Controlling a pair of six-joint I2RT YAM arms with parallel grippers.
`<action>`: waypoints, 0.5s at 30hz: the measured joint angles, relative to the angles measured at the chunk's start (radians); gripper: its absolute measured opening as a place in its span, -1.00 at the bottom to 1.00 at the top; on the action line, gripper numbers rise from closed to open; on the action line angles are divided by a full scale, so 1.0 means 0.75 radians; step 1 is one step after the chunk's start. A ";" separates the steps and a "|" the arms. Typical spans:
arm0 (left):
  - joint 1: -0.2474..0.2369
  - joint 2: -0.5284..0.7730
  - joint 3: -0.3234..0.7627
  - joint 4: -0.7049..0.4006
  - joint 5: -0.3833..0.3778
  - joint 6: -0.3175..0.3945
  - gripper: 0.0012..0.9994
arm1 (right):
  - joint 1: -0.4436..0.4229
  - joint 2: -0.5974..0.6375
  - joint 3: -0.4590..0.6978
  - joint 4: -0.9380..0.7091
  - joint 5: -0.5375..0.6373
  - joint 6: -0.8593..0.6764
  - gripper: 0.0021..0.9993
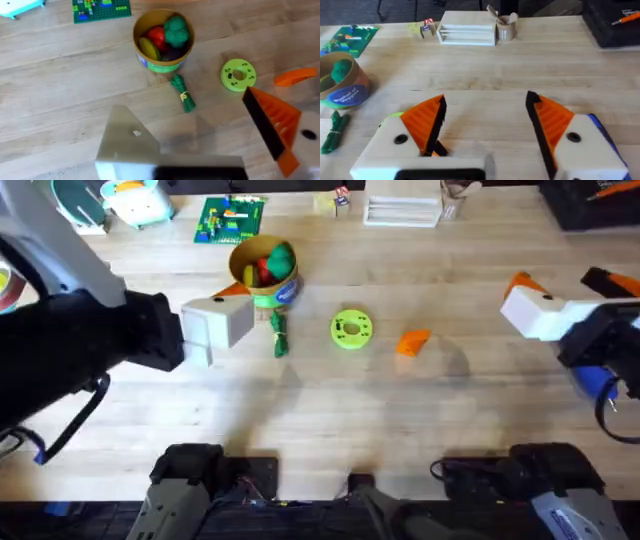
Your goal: Pick up the gripper from the table and insert it into the empty holder that is missing its gripper. Then pick up a screw, insert it into the mounting hole, and use the screwdriver to tighten it. Finally, clean up the table by picking up the vegetable and placing it into the bucket.
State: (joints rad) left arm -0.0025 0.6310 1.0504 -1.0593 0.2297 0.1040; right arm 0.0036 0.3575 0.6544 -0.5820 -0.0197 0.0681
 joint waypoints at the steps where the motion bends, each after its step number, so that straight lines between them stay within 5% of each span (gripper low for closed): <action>1: 0.001 0.014 0.010 -0.002 0.006 0.009 0.95 | 0.000 0.000 0.000 -0.001 0.000 0.000 0.98; 3: 0.000 0.026 0.016 -0.006 0.018 0.034 0.73 | 0.000 0.000 0.000 -0.002 0.000 0.000 0.98; 8: 0.000 0.028 0.016 -0.013 0.065 0.109 -0.84 | 0.000 0.000 0.001 -0.003 0.000 -0.001 0.98; 9: 0.000 0.027 0.016 -0.013 0.071 0.121 -0.95 | 0.000 0.000 0.001 -0.003 0.000 0.000 0.98; 10: 0.000 0.028 0.016 -0.010 0.076 0.132 -0.76 | 0.000 0.000 0.001 -0.004 0.000 0.000 0.98; 15: 0.000 0.028 0.016 0.002 0.089 0.142 0.84 | 0.000 0.000 0.001 -0.004 0.000 0.000 0.98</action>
State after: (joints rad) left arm -0.0025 0.6518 1.0622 -1.0580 0.2962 0.2102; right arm 0.0036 0.3576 0.6548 -0.5854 -0.0201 0.0680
